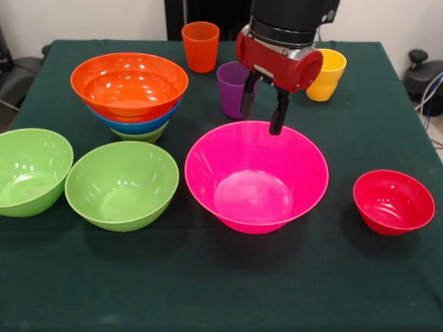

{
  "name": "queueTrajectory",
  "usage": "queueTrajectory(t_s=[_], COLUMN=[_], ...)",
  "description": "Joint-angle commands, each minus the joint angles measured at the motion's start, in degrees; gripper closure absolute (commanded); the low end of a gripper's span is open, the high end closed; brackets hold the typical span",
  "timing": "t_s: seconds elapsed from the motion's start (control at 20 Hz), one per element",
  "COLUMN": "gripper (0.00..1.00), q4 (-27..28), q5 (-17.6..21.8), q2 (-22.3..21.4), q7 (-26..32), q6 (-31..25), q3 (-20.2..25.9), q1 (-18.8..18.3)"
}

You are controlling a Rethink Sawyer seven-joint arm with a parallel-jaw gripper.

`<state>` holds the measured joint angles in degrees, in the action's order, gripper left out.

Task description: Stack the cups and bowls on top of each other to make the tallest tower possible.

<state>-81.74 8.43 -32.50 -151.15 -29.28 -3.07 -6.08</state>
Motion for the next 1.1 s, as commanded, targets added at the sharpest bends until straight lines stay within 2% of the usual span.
queueTrajectory(t_s=[0.05, 0.6, 0.8, 1.1], gripper=[0.00, 0.00, 0.00, 0.00], q4=[3.84, 7.40, 9.45, 9.79], q5=[-0.78, -0.23, 0.16, 0.67], q2=[2.97, 3.63, 5.76, 6.45], q7=[-0.42, 4.01, 7.15, 6.34], q6=[-5.91, -8.37, -8.07, -7.07], q3=[2.86, 4.45, 6.55, 6.21], q1=[0.69, -1.94, -5.00, -6.70])
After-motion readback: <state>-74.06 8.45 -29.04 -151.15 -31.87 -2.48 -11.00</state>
